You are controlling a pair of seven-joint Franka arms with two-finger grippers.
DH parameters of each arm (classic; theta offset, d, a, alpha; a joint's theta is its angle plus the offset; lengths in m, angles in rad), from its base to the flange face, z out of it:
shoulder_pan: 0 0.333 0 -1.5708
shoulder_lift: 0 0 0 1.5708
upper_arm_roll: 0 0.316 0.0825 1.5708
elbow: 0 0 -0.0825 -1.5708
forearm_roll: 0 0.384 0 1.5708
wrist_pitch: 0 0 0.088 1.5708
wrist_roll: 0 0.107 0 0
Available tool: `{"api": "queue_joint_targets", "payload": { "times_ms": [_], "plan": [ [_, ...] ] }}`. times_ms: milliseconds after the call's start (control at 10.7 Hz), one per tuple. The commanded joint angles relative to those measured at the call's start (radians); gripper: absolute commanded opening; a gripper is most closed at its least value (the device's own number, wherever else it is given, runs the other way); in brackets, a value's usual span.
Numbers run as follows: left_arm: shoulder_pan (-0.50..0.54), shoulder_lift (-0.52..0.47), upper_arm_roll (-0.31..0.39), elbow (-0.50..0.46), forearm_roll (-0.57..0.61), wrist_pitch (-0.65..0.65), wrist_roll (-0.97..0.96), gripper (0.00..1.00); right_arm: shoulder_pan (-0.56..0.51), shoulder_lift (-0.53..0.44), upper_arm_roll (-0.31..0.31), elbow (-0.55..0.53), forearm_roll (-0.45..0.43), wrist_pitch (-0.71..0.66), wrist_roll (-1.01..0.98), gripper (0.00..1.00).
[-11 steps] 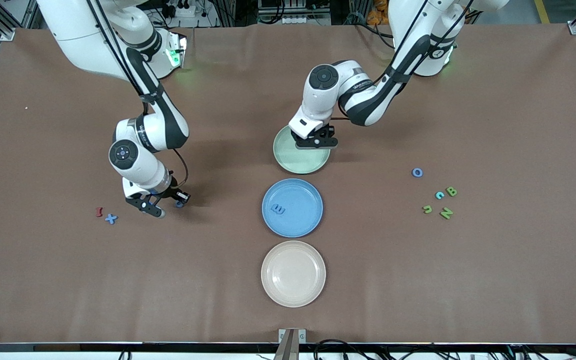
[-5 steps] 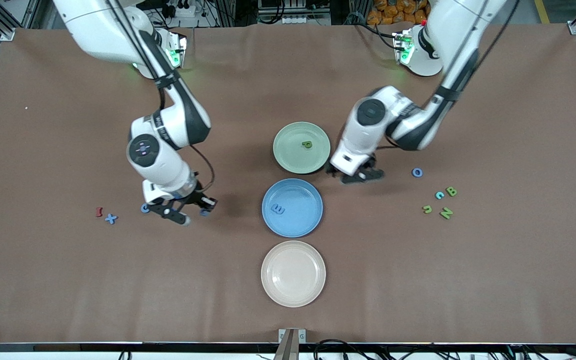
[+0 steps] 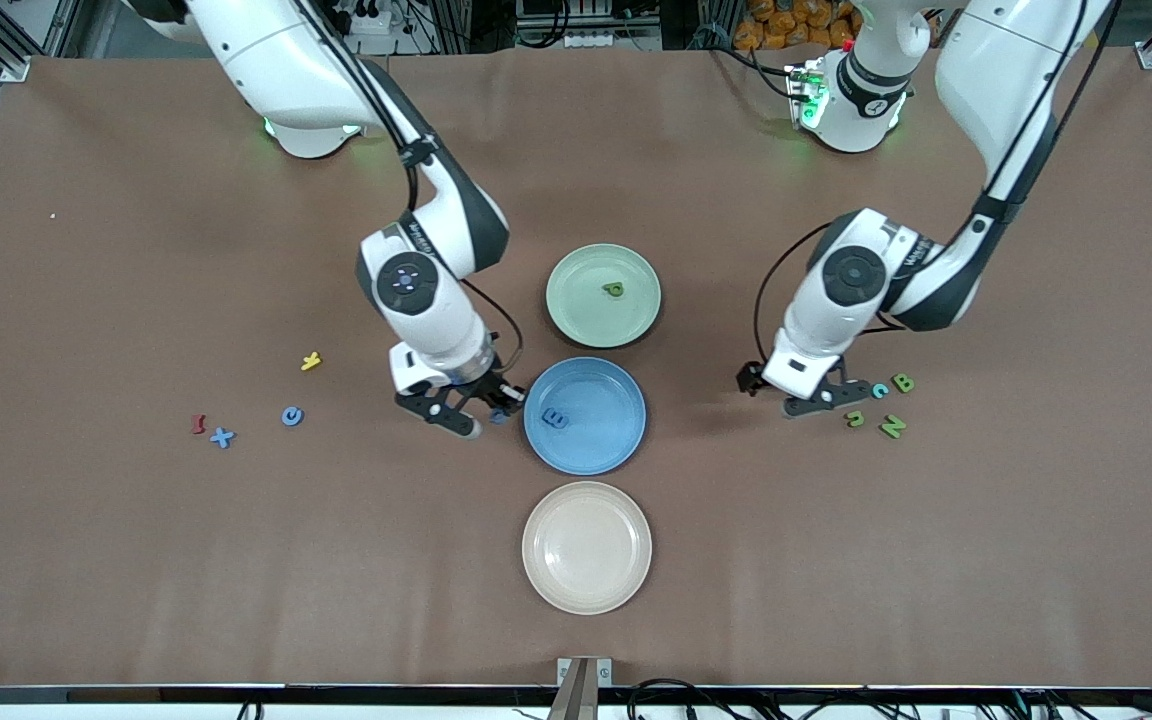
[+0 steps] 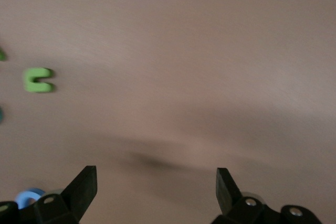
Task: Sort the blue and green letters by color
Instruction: 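Place the blue g on the blue plate with the right gripper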
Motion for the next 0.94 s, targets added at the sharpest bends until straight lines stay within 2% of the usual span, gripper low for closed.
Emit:
{"api": "queue_joint_targets", "payload": {
  "times_ms": [0, 94, 188, 281, 657, 844],
  "plan": [
    [0.094, 0.023, -0.013, 0.012, 0.043, -0.006, 0.001, 1.0, 0.051, 0.103, -0.001, 0.159, 0.008, -0.003, 0.106, 0.0],
    [0.114, 0.04, -0.013, 0.029, 0.047, -0.006, 0.016, 1.0, 0.063, 0.115, -0.001, 0.182, 0.008, 0.0, 0.112, 0.0],
    [0.135, 0.057, -0.013, 0.034, 0.047, -0.005, 0.048, 1.0, 0.066, 0.118, 0.008, 0.188, 0.01, 0.009, 0.123, 0.16],
    [0.155, 0.082, -0.013, 0.053, 0.047, -0.005, 0.073, 1.0, 0.064, 0.117, 0.013, 0.188, 0.01, 0.005, 0.169, 0.99],
    [0.157, 0.164, 0.0, 0.144, 0.06, -0.006, 0.133, 1.0, 0.046, 0.108, 0.013, 0.188, 0.005, -0.049, 0.161, 1.0],
    [0.16, 0.175, 0.004, 0.155, 0.058, -0.006, 0.133, 1.0, 0.023, 0.088, 0.009, 0.184, -0.001, -0.182, 0.026, 1.0]
  ]
}}
